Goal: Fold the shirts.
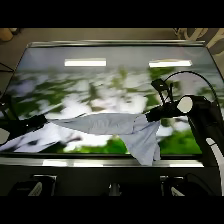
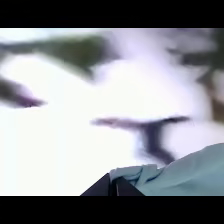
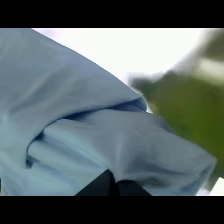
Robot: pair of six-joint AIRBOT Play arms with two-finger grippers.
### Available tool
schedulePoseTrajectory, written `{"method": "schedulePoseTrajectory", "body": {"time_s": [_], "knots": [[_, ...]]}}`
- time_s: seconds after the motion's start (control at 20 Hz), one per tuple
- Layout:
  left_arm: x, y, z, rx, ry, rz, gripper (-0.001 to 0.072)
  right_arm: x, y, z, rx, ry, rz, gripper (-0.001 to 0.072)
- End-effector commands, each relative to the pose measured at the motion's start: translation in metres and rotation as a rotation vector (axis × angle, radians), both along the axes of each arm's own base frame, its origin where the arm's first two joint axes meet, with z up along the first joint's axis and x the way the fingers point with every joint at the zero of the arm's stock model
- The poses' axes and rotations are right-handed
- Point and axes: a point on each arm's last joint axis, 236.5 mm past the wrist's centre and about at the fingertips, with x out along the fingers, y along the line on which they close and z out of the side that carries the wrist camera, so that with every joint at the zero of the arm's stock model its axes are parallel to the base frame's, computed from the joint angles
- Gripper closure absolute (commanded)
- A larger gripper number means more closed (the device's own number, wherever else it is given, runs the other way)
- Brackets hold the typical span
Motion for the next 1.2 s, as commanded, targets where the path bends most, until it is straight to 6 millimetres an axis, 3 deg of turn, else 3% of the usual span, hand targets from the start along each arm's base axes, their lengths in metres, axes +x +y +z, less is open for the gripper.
{"method": "schedulePoseTrajectory", "body": {"time_s": [0.0, 0.25, 0.3, 0.35, 0.45, 0.5, 0.6, 0.7, 0.75, 0.85, 1.0, 1.1, 1.15], "knots": [[0.003, 0.001, -0.037, -0.026, 0.059, 0.042, 0.0682, 0.003, 0.017, -0.034, 0.068, 0.076, -0.016, 0.0693], [0.015, 0.003, -0.04, -0.026, 0.053, 0.05, 0.0682, 0.003, 0.017, -0.036, 0.067, 0.085, -0.015, 0.0687], [0.016, 0.003, -0.039, -0.026, 0.05, 0.05, 0.0682, 0.001, 0.017, -0.034, 0.068, 0.093, -0.011, 0.0522], [0.015, 0.003, -0.039, -0.026, 0.052, 0.049, 0.0682, -0.007, 0.018, -0.03, 0.058, 0.121, 0.025, 0.0281], [0.012, 0.002, -0.04, -0.027, 0.067, 0.046, 0.0682, -0.036, 0.013, -0.009, 0.002, 0.185, 0.185, 0.0155], [0.011, 0.002, -0.041, -0.027, 0.073, 0.044, 0.0682, -0.05, 0.005, 0.004, -0.036, 0.212, 0.231, 0.013], [0.009, 0.001, -0.041, -0.028, 0.076, 0.043, 0.0682, -0.086, -0.02, 0.018, -0.128, 0.288, 0.261, 0.0126], [0.009, 0.001, -0.037, -0.028, 0.067, 0.043, 0.0682, -0.132, -0.039, 0.007, -0.184, 0.436, 0.277, 0.0127], [0.008, 0.001, -0.036, -0.028, 0.064, 0.042, 0.0682, -0.161, -0.04, -0.006, -0.168, 0.522, 0.277, 0.0126], [0.004, 0.0, -0.032, -0.028, 0.068, 0.036, 0.0682, -0.205, -0.022, -0.035, -0.06, 0.635, 0.259, 0.0106], [-0.004, -0.002, -0.026, 0.003, 0.065, -0.021, 0.0682, -0.226, 0.017, -0.069, 0.136, 0.66, 0.176, 0.0107], [-0.006, -0.002, -0.019, 0.014, 0.044, -0.038, 0.0682, -0.224, 0.013, -0.09, 0.119, 0.648, 0.109, 0.0138], [-0.006, -0.002, -0.014, 0.015, 0.026, -0.038, 0.0682, -0.216, 0.015, -0.093, 0.126, 0.62, 0.088, 0.0302]]}}
